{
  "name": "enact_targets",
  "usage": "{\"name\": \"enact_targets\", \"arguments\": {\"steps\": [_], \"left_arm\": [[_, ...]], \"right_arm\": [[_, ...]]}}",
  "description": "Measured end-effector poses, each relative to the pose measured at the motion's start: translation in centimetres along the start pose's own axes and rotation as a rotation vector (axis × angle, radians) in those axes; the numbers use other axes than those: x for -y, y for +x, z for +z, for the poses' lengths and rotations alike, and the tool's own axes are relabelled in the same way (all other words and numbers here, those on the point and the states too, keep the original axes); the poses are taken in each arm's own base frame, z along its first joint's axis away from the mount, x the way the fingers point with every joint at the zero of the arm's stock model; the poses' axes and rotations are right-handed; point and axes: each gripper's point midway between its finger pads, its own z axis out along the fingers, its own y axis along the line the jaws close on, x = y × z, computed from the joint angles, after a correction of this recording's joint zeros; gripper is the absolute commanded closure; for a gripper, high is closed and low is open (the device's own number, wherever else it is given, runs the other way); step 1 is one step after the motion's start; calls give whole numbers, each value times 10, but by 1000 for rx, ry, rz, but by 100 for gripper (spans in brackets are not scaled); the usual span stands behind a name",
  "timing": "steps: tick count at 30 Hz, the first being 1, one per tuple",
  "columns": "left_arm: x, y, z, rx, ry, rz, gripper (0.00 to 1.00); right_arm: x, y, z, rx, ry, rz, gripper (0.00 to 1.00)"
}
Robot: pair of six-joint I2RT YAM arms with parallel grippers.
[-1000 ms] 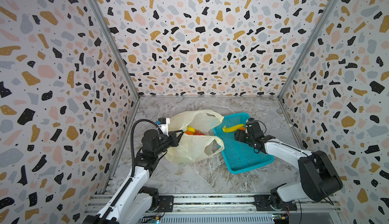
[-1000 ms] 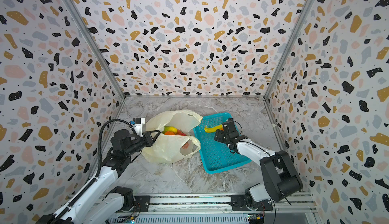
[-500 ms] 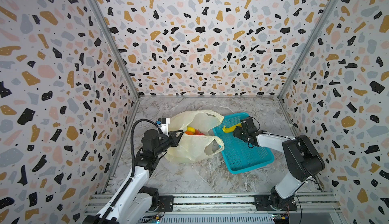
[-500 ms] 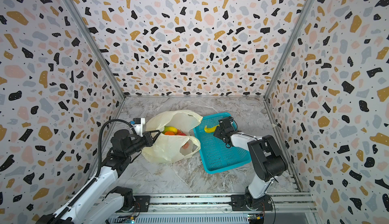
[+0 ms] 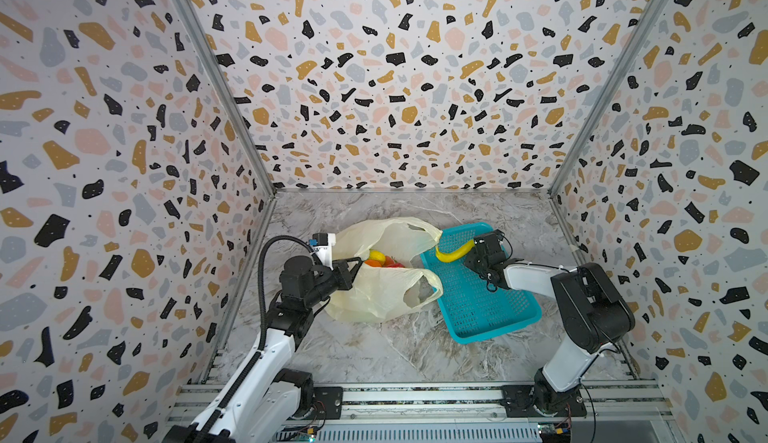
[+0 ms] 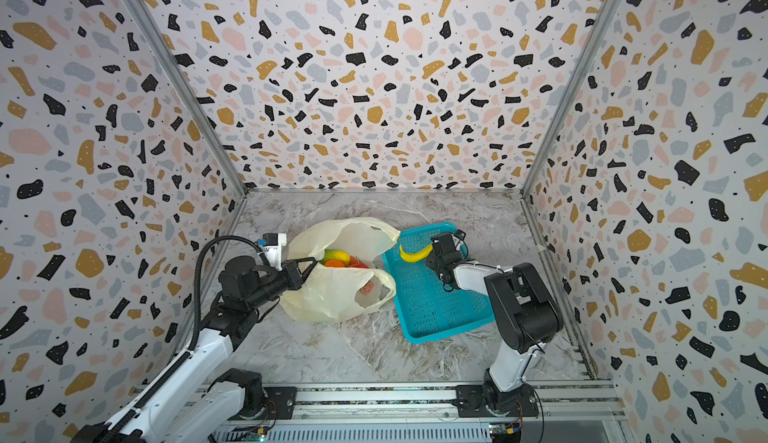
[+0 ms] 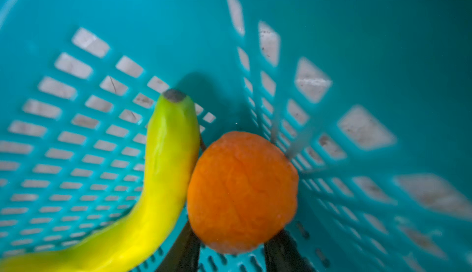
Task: Place the fruits into the plastic bag
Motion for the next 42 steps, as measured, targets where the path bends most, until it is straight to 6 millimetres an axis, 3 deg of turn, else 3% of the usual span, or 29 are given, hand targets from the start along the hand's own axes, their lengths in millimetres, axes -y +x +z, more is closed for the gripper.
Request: {"name": "enact_targets", "arguments": {"steps": [2, 5, 10, 15, 16, 18, 21, 23, 26, 34, 42], "left_arm": [[0, 0, 0, 0, 0, -1, 100], [0, 0, 0, -1, 0, 0, 100], [-1, 1, 1, -2, -4, -2, 100], [-2, 1, 1, -3, -5, -3, 100], [-2, 1, 1, -3, -5, -3, 100], [-2, 1, 1, -3, -5, -3, 100], [-2, 1, 1, -3, -5, -3, 100], [-2, 1, 1, -3, -4, -3, 100], [-2, 1, 1, -3, -4, -3, 100], [-1, 1, 1, -2, -4, -3, 100], [-2, 1, 1, -3, -4, -3, 100]], "right_arm": [[-1, -1, 0, 5, -6, 8, 92], [-3, -1, -1, 18, -26, 13, 99], [-4, -1, -22, 40, -92, 0, 100], [-19, -19, -65, 111, -204, -23, 100], [-21, -23, -73, 126, -222, -25, 98], [-25, -29, -87, 151, -251, -29, 61], [-28, -34, -95, 155, -258, -46, 42], [-29, -34, -91, 129, -249, -54, 33], [-31, -33, -79, 82, -238, -32, 29], [-14, -10, -40, -28, -162, 157, 28], [-6, -14, -24, 10, -126, 362, 29]]}}
